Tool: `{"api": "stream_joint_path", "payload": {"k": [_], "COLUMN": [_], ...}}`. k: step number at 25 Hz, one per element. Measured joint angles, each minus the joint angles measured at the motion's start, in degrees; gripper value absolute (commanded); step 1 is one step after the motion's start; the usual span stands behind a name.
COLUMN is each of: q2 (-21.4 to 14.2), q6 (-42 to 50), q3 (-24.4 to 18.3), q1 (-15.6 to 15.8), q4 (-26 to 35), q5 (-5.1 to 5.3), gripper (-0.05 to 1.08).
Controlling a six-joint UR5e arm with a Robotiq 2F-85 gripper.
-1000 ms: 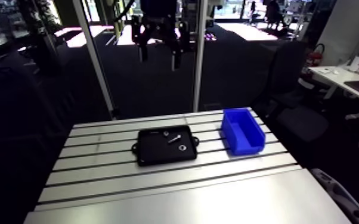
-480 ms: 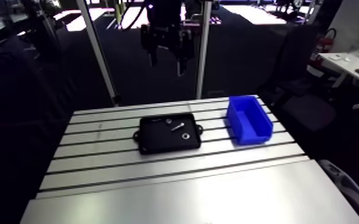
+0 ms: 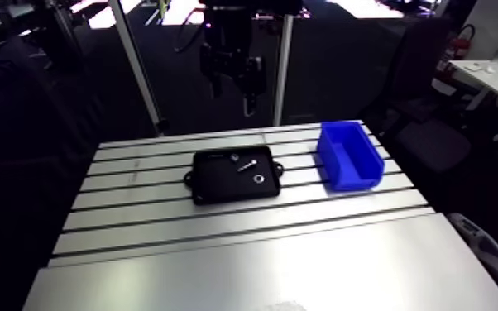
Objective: Pick up the M10 bolt from the tray and put it into the blue bin.
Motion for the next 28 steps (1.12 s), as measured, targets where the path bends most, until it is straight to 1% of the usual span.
{"api": "stream_joint_path", "payload": {"k": [11,19,24,26,28], "q2": [0.4,0.7,0.9,1.1,1.5], "q6": [4.6,8.0,8.6,8.7,8.7], "q3": [4.5,6.7,7.4,7.6,7.8], "q1": [0.0,-0.4,-1.1,-1.4,-1.7], "q4": [-7.6,-9.2,-9.7,-9.9,-10.0], "q5": [-0.06,-0.09,-0.03,-0.02,0.01], "gripper": [0.01,0.02,0.07,0.11,0.17]}}
